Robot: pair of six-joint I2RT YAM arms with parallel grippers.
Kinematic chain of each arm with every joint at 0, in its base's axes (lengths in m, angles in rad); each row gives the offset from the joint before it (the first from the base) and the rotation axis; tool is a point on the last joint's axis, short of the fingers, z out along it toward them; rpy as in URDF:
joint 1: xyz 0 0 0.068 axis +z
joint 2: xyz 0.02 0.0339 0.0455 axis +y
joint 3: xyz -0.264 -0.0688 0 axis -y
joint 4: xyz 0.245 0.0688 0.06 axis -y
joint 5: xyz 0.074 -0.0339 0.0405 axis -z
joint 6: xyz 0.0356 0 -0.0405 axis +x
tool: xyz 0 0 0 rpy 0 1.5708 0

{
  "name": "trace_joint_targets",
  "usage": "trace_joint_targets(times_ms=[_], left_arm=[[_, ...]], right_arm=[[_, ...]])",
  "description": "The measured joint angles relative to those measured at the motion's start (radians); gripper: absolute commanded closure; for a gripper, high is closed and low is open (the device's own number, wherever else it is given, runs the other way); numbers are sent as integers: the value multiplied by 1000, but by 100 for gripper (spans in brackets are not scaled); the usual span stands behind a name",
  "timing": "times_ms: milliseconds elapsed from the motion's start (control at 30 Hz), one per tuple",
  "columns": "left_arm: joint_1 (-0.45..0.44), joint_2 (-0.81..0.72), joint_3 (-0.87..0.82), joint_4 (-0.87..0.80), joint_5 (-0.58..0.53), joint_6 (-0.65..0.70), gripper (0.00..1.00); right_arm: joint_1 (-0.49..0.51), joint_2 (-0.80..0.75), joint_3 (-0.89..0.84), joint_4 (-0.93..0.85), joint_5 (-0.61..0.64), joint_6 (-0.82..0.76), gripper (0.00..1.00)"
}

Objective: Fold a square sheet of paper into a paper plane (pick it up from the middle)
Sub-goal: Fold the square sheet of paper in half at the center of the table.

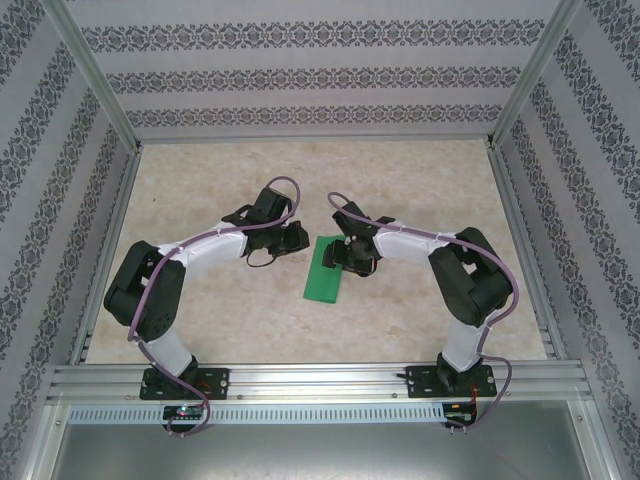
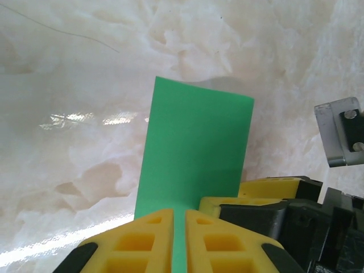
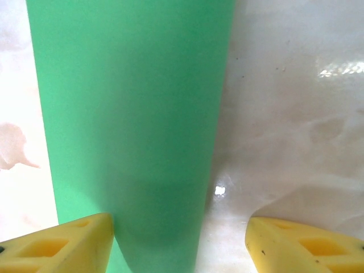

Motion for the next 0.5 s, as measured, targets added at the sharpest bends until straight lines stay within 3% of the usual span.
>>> trace_joint_targets(times_ms=[500], left_arm=[[0, 0, -9, -1, 2, 0, 87]], right_arm=[[-2, -8, -21, 29, -1, 11, 34]])
